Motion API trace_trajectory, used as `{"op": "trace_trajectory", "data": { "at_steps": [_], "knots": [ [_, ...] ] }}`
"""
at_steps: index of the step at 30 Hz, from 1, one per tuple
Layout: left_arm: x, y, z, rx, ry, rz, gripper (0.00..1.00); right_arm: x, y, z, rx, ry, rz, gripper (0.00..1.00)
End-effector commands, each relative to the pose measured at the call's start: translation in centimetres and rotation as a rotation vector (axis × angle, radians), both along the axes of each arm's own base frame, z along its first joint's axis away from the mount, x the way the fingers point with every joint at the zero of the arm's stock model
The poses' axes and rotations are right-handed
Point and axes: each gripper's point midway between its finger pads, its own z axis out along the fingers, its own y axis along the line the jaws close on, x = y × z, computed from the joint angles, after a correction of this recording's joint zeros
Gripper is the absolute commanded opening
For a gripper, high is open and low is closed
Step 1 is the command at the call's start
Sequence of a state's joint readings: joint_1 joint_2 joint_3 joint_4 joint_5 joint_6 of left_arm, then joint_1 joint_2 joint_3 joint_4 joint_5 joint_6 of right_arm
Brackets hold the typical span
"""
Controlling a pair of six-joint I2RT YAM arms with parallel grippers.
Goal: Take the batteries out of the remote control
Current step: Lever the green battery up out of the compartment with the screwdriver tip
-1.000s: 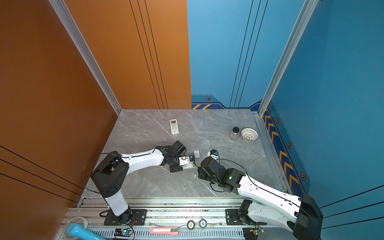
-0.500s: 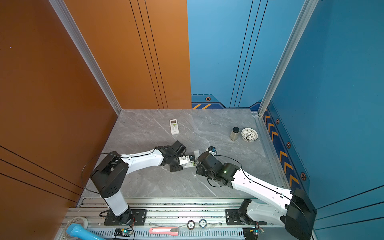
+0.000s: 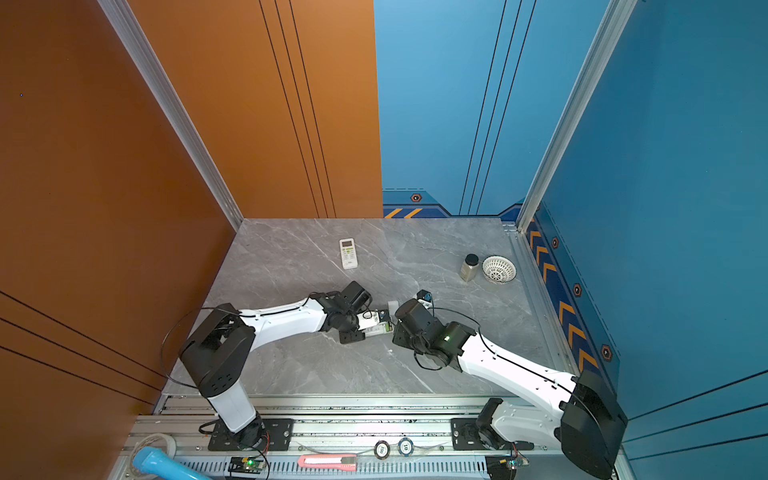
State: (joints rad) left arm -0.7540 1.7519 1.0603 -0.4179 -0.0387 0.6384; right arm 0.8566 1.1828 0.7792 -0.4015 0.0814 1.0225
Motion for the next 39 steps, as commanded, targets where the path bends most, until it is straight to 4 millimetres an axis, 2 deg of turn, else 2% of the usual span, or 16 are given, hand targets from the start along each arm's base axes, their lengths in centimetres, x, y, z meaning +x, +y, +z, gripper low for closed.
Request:
{"op": "trace_trajectory", "data": {
  "at_steps": [1,6,15,21,24,28,36,39],
  "knots": [
    [-0.4,-0.1,0.7,-0.011,-0.018,-0.019,0.2,0.9,0.9,0.8,0.028,-0.033,0.016,0.0],
    [-0.4,-0.1,0.6,-0.01,-0.02,-0.015,0.2,0.8,1.3,0.1,0.009,-0.006,0.031,0.0],
    [0.1,-0.1,0.9,-0.009,-0.051,-0.009,0.2,0.5,0.5,-1.1,-0.077,0.086,0.056,0.0],
    [1.3,0.5,1.2,0.02,-0.105,0.018,0.2,-1.2,1.0,-2.2,-0.113,0.201,0.131,0.0],
    [1.1,1.3,0.6,0.041,-0.109,0.025,0.2,-1.8,0.7,-2.1,-0.139,0.217,0.137,0.0],
    [1.3,1.5,0.8,0.043,-0.124,0.028,0.2,-1.8,0.3,-1.4,-0.131,0.209,0.115,0.0],
    [2.0,1.7,1.0,0.053,-0.163,0.042,0.21,-1.9,1.1,-1.6,-0.118,0.238,0.128,0.0],
    [1.9,1.5,1.1,0.039,-0.161,0.039,0.21,-1.6,1.1,-1.1,-0.118,0.22,0.12,0.0]
  ]
}}
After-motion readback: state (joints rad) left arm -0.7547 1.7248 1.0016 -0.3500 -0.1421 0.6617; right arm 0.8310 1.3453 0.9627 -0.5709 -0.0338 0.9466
